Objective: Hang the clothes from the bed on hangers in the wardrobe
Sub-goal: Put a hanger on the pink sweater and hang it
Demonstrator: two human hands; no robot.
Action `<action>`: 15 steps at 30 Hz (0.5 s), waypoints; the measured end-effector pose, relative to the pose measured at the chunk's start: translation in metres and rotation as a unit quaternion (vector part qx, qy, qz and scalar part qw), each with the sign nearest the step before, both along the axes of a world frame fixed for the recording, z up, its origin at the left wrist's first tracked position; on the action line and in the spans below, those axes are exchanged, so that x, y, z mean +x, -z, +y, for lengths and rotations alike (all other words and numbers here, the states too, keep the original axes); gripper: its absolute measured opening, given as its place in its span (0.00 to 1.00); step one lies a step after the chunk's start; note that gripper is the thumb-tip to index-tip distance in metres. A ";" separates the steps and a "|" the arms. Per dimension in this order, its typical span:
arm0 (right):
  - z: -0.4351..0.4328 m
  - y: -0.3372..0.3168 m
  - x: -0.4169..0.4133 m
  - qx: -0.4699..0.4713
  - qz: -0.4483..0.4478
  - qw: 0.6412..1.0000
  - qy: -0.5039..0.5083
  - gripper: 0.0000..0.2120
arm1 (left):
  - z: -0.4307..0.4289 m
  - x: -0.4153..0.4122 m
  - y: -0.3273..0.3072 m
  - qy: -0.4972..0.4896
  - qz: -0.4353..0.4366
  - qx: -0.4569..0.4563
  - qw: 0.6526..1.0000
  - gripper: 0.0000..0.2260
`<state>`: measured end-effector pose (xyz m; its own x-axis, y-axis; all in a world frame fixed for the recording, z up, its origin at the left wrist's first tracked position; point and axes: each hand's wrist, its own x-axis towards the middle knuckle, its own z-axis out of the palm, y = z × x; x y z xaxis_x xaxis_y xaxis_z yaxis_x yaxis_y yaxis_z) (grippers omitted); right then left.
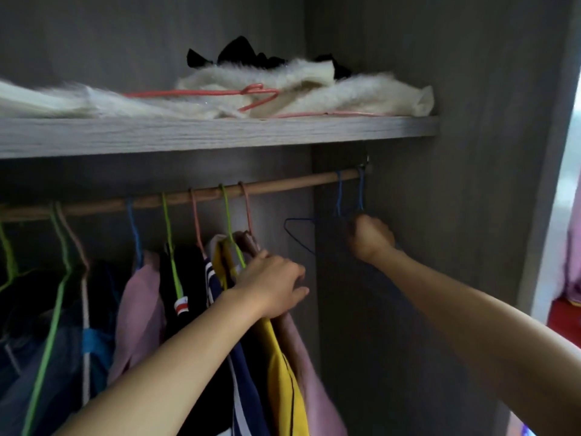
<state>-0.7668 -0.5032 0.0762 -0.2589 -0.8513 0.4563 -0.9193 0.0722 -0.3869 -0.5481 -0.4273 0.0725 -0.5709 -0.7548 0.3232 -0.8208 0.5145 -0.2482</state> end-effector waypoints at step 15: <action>0.154 0.000 -0.010 -0.065 0.002 0.997 0.038 0.11 | 0.019 0.001 0.017 0.105 0.091 0.042 0.989 0.11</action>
<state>-0.7772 -0.3492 0.0767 -0.3188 -0.7629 0.5624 -0.9146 0.0919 -0.3939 -0.5476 -0.4078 0.0551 -0.6554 -0.6547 0.3765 -0.7211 0.6907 -0.0543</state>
